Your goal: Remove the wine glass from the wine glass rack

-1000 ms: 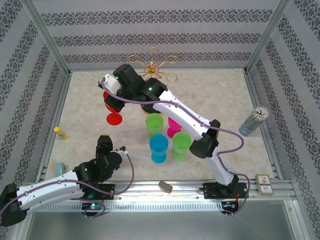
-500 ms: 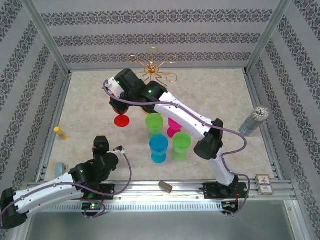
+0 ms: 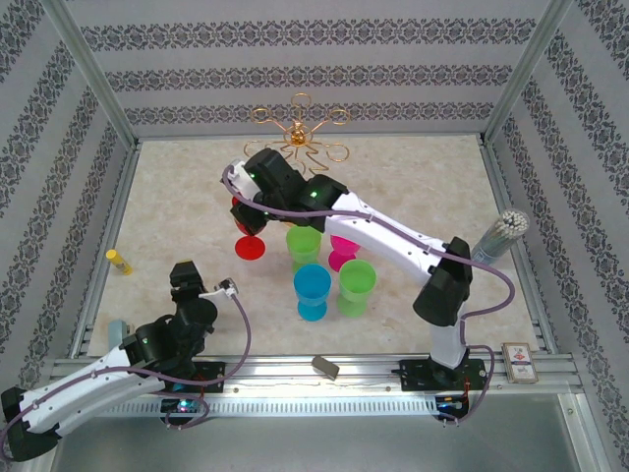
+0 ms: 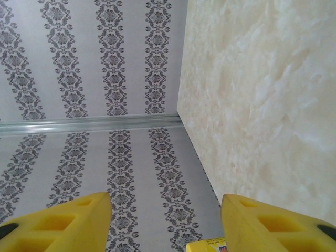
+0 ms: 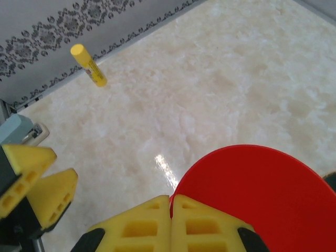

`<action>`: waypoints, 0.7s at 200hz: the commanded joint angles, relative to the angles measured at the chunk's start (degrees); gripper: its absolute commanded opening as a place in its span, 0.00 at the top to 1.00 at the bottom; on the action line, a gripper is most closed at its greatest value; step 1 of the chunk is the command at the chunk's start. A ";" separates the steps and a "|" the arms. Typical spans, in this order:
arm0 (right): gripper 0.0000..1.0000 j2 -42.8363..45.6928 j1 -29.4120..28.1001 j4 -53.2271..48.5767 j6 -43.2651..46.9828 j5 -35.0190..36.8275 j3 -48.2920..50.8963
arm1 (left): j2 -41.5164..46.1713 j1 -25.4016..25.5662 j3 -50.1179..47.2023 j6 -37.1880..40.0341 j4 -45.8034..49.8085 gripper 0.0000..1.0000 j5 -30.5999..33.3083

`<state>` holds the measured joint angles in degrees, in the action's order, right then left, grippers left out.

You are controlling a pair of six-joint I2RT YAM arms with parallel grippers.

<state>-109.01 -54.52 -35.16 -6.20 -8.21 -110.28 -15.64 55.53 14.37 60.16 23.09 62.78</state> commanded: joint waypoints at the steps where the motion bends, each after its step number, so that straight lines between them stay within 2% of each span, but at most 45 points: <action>1: 1.00 4.34 -0.56 6.39 -2.94 -0.36 4.21 | 1.57 -1.77 2.38 -2.59 -2.88 0.40 -1.10; 36: 1.00 6.75 -1.49 7.65 -4.47 0.36 9.03 | 1.87 -5.79 4.85 -6.29 -4.87 0.35 -4.15; 66: 1.00 9.09 -2.63 9.81 -5.49 1.95 13.59 | -0.14 -11.27 8.02 -11.30 -5.86 0.34 -8.17; 94: 1.00 10.97 -3.72 11.65 -6.79 4.30 17.19 | -3.34 -16.62 12.14 -19.12 -5.64 0.33 -12.19; 140: 1.00 13.32 -6.99 12.53 -6.86 10.60 21.38 | -5.42 -21.49 15.82 -28.37 -4.93 0.31 -16.42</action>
<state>-98.54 -59.46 -25.19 -12.16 -2.50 -90.70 -20.84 36.40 27.83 40.64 18.79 50.19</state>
